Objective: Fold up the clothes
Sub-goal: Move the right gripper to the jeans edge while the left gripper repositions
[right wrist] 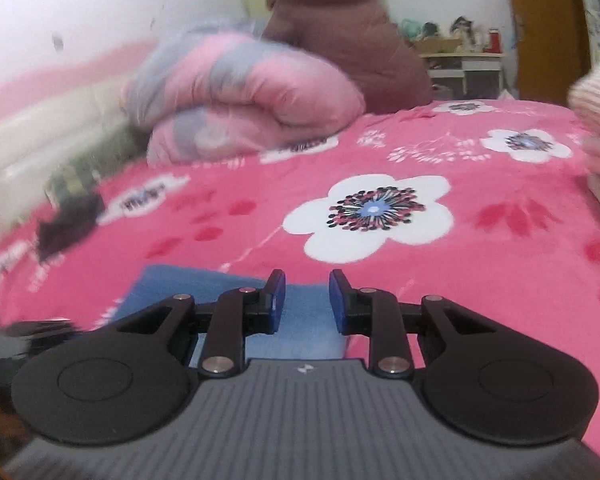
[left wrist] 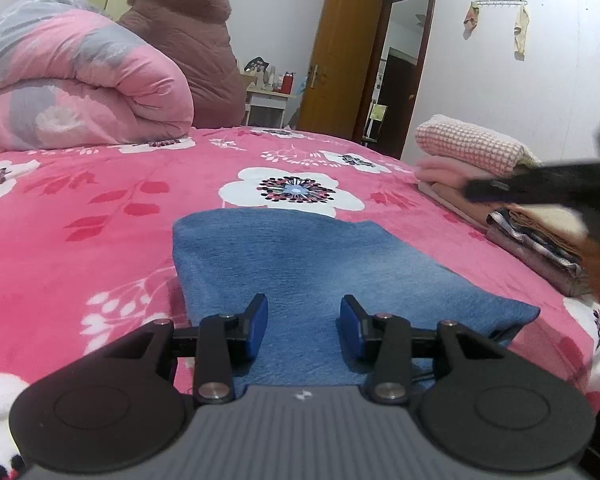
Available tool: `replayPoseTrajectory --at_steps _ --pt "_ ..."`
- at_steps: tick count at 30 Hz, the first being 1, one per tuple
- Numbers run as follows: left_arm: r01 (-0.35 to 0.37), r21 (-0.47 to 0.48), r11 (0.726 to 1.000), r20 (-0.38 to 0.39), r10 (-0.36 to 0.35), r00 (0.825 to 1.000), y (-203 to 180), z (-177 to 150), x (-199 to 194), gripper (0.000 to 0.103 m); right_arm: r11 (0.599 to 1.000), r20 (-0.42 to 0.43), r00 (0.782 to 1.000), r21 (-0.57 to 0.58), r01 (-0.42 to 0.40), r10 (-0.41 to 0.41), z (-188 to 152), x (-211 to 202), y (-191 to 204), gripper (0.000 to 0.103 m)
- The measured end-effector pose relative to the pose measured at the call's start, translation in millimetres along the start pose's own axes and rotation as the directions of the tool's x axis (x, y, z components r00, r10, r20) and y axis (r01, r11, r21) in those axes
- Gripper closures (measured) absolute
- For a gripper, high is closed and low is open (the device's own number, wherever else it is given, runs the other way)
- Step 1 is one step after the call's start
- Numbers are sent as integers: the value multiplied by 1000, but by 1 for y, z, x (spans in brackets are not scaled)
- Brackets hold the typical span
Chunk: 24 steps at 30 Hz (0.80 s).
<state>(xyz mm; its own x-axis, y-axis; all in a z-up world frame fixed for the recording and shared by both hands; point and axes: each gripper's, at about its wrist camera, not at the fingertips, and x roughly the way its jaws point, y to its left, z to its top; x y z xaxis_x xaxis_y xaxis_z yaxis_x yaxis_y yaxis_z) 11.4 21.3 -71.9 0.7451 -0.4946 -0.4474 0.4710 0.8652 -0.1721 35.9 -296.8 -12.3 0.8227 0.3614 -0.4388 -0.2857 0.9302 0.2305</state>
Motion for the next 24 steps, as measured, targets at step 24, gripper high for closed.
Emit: replayPoseTrajectory --at_steps 24 --pt "-112 41 993 -66 114 991 -15 9 0 54 992 -23 1000 129 11 -8 -118 -24 21 76"
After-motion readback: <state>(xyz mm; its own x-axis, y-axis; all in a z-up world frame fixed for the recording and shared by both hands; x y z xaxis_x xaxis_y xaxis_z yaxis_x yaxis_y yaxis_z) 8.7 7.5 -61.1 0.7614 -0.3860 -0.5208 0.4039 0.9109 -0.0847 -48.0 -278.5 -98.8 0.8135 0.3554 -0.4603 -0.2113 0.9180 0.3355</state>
